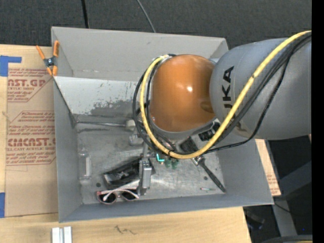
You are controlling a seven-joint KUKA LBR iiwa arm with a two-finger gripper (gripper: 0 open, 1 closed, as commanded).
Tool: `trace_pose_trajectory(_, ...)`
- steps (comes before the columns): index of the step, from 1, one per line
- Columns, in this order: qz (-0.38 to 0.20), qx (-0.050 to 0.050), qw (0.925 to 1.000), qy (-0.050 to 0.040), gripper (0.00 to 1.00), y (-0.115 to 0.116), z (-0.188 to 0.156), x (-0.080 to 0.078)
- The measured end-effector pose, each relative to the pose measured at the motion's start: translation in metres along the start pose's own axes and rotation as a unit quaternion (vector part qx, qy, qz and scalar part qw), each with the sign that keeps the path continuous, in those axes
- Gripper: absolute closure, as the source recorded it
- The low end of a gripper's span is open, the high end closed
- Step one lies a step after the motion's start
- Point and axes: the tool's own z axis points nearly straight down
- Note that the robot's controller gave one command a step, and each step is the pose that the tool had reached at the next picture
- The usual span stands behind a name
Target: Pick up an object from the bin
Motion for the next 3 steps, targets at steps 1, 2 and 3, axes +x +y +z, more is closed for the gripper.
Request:
trace_pose_trajectory(1,0.001,-0.001,1.0,-0.0037,0.0,-0.001,-0.003,-0.002)
trace_pose_trajectory(2,-0.074,-0.001,0.9972,-0.0073,0.0,-0.018,0.044,-0.022)
trace_pose_trajectory(3,-0.069,0.0,0.9976,-0.0031,0.0,-0.033,0.069,-0.032)
